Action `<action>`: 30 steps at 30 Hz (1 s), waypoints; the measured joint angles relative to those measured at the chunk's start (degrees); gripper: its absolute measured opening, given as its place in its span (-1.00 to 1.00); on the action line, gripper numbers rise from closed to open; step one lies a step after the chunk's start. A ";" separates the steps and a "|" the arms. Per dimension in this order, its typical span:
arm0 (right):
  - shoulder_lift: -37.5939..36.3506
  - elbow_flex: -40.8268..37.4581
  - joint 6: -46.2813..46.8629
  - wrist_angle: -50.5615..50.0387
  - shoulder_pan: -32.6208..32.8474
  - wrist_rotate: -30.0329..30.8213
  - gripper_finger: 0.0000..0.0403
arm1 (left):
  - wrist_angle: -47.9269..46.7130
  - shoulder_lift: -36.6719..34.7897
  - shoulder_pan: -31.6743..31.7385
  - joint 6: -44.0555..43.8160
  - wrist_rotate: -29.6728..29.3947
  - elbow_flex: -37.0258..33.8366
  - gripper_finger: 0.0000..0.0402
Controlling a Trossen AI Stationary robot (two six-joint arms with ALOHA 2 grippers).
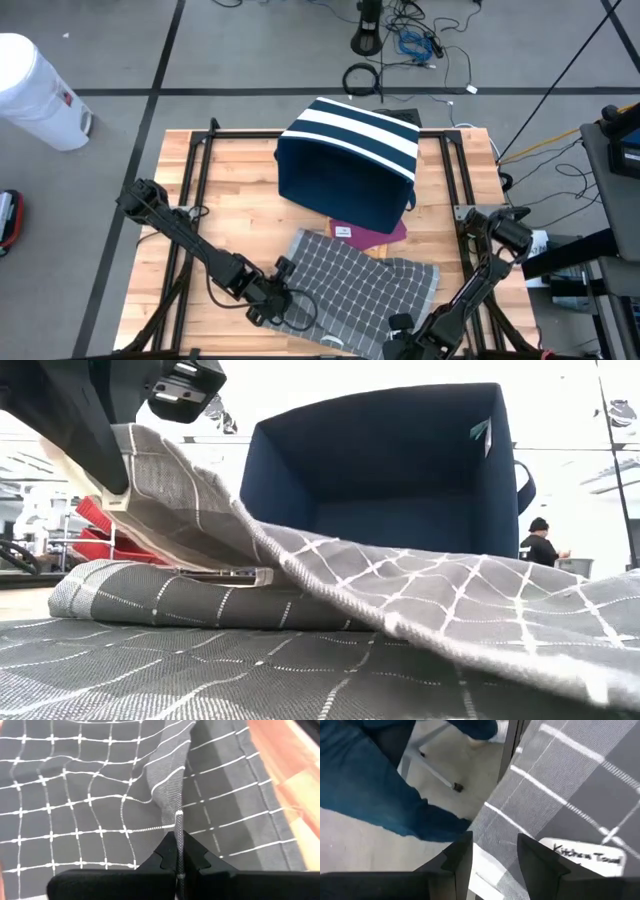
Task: Fold towel
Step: Fold the gray towel
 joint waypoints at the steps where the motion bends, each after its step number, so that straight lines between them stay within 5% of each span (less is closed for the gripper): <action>1: 0.37 0.00 -0.02 -0.14 0.00 -0.57 -0.30 | 0.11 0.00 0.00 0.09 0.39 0.00 -1.00; 19: 0.74 0.00 0.18 3.92 0.69 -0.32 -0.30 | 0.27 5.00 2.42 0.59 10.22 -0.02 -1.00; 30: 0.69 0.00 -1.46 -1.62 0.59 3.92 -0.30 | 0.95 6.26 2.58 1.90 9.51 -0.04 -1.00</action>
